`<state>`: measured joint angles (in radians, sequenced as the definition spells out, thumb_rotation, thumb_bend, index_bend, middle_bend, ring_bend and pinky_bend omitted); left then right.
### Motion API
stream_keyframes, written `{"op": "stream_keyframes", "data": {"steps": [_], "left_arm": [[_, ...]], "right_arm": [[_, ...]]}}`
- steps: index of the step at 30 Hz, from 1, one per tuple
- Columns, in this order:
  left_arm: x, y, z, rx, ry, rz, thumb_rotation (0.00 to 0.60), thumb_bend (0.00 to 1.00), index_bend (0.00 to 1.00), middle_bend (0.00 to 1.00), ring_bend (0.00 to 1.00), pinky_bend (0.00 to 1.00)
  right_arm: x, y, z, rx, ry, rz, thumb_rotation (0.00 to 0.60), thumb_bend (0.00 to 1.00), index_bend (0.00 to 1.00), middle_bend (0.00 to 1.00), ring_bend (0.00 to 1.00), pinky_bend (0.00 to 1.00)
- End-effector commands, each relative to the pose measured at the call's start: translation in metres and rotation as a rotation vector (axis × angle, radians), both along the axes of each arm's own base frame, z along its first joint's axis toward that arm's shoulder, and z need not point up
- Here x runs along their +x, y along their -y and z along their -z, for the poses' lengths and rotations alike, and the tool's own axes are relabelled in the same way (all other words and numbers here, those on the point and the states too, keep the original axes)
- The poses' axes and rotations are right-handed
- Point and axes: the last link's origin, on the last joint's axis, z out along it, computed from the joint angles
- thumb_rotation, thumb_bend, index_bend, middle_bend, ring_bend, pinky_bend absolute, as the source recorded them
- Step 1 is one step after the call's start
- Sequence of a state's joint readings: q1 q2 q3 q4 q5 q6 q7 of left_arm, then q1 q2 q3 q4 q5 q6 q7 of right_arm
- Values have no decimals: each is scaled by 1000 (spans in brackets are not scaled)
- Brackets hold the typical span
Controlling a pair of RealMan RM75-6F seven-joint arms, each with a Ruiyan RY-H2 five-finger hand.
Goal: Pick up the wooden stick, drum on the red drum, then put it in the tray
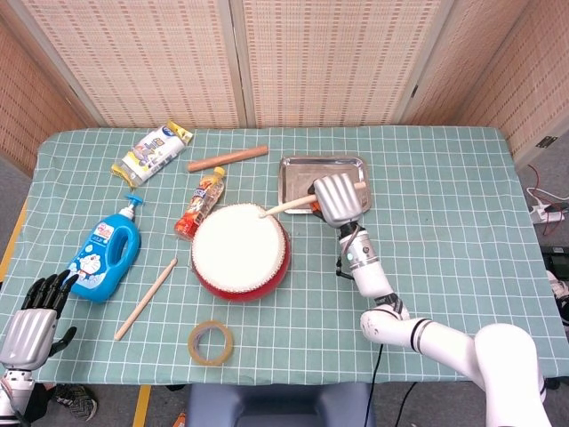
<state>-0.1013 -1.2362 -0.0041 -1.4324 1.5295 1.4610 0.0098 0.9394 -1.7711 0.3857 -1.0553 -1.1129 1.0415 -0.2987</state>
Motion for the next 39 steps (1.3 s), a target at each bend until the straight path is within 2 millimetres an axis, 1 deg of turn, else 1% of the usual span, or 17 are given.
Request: {"op": "stream_keyframes", "data": {"steps": [1,6,10,13,15,18,20,21,23,29,33,35,36,39], "left_arm": [[0,0,0,-2,-2,-2,600,233,6,0,0,0],[2,0,1,-5,-9,-6,600,232,5,0,0,0],[2,1,0,-4,-13,-16,600,232,5,0,0,0],[1,1,-1,-4,-17,-24,600,232,5,0,0,0],[1,1,-1,-4,-19,-28,600,233,5,0,0,0],[1,1,-1,-5,-20,-30,600,232,5,0,0,0],[1,1,-1,-6,-20,-34,600,232,5,0,0,0],[1,1,-1,-6,-20,-36,600,233,5,0,0,0],[1,1,-1,-3,-21,-38,600,233,5,0,0,0],[-1,2,-2,0,-24,-52,600,233,5,0,0,0],[-2,2,-2,1,-23,-54,600,233,5,0,0,0],[-1,2,-2,1,-22,-55,600,233,5,0,0,0],[-1,2,-3,1,-23,-55,600,233,5,0,0,0],[-2,2,-3,2,-23,-56,600,233,5,0,0,0]], "right_arm": [[-31,16,-1,6,-33,109,600,711,1000,1000,1000,1000],[-54,31,9,52,-35,204,600,711,1000,1000,1000,1000],[-61,42,16,71,-31,253,600,711,1000,996,996,1000],[-64,48,24,97,-39,278,600,693,1000,946,943,998],[-63,50,28,110,-51,283,600,660,983,893,874,966],[-63,52,30,114,-60,284,600,634,946,849,821,910],[-62,53,33,122,-72,282,600,584,855,761,727,791],[-60,54,38,148,-74,286,600,570,828,731,694,750],[-58,57,40,160,-71,294,600,539,761,654,606,652],[-57,63,43,192,-54,322,600,479,617,505,428,490],[-57,64,45,208,-59,332,600,435,527,449,365,420],[-56,65,46,220,-53,337,600,379,424,388,301,358],[-55,66,45,218,-47,336,600,364,402,374,287,345],[-53,68,44,224,-26,341,600,285,285,300,205,288]]}}
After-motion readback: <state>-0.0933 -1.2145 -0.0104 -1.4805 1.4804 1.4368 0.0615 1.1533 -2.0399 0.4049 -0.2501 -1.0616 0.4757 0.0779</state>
